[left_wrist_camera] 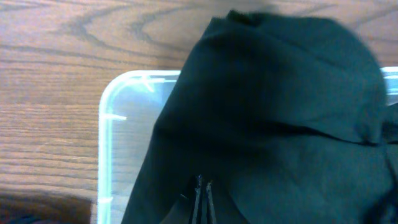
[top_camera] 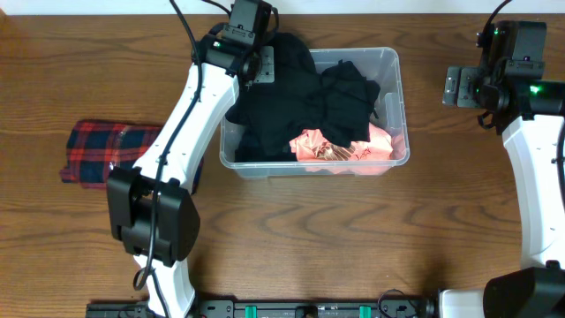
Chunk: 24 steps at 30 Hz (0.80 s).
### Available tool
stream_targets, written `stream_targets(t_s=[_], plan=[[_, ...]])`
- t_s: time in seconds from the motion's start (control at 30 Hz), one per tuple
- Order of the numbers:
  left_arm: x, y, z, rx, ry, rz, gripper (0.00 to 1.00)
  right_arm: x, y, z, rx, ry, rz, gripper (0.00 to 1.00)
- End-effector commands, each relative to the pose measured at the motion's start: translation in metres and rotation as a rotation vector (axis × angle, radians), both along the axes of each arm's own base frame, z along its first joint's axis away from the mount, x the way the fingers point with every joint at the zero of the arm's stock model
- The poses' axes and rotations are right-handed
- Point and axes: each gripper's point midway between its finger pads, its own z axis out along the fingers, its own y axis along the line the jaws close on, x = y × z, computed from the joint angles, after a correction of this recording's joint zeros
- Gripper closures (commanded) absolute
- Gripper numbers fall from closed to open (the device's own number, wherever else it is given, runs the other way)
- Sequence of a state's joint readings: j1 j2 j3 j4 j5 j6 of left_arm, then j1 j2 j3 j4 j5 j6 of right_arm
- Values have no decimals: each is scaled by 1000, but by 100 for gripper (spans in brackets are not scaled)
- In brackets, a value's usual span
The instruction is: Pack container
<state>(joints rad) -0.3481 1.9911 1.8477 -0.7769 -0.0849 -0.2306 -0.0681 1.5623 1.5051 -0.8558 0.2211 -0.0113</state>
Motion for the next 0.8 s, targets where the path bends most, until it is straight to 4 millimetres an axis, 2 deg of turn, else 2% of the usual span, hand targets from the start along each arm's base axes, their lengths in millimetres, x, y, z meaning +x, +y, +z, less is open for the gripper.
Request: stream_targets(t_s=[0.0,0.4,0.77], plan=[[4,0,-3,10,-2,-12,94,0,-4,-2,-5,8,-10,1],[21,-7,7,-19,-83,-12,94,0,-4,-2,-5,8,-10,1],[15,-4,-34,16,15,-12,95,0,-4,-2,-5,8,-10,1]])
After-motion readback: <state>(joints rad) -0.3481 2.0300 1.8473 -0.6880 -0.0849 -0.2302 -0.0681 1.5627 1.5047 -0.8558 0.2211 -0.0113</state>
